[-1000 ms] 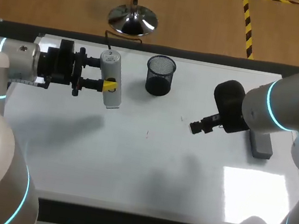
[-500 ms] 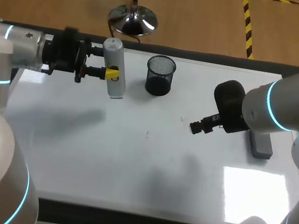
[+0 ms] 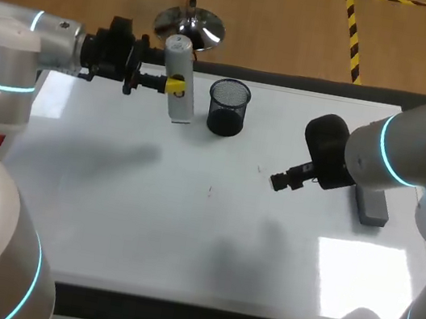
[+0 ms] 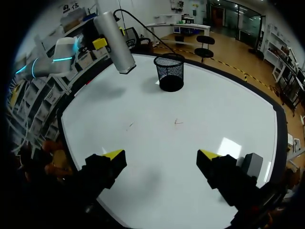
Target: Pick up the inspection probe, press it on each red-marked spot on the whiteboard one by one, put down the probe, pick up the eraser, and wipe off all the red marks.
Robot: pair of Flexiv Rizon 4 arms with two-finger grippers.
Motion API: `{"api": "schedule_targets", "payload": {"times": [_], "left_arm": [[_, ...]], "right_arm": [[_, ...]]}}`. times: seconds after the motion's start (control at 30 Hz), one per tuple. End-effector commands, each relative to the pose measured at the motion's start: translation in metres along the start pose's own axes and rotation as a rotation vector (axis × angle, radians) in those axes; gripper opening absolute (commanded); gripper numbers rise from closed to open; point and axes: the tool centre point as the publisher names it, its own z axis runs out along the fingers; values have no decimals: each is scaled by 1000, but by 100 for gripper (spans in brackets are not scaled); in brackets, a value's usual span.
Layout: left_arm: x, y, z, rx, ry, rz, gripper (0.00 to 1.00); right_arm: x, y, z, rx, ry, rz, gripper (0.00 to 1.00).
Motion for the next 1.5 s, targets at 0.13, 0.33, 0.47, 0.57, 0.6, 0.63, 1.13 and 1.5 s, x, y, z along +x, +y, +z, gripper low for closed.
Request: {"api": "schedule_targets", "payload": {"times": [0.13,0.33,0.47,0.57,0.6,0.63,1.13,1.5], "left_arm": [[-23,-12,7,-11,87,10,0],[-38,-23,13,-5,111,15,0],[-47,-27,19,-13,125,18,0],[-54,-29,24,-12,142,21,0],[-56,-29,26,-12,149,22,0],[-57,-29,28,-13,152,21,0],[-74,-33,49,-20,172,19,0],[-88,-35,72,-15,197,17,0]], "right_arm": [[-1,0,-1,1,3,-1,100],[-1,0,-1,1,3,-1,100],[-1,0,-1,1,3,-1,100],[-1,0,-1,1,3,-1,100],[-1,0,-1,1,3,-1,100],[-1,0,-1,1,3,-1,100],[-1,0,-1,1,3,-1,100],[-1,0,-1,1,3,-1,100]]}}
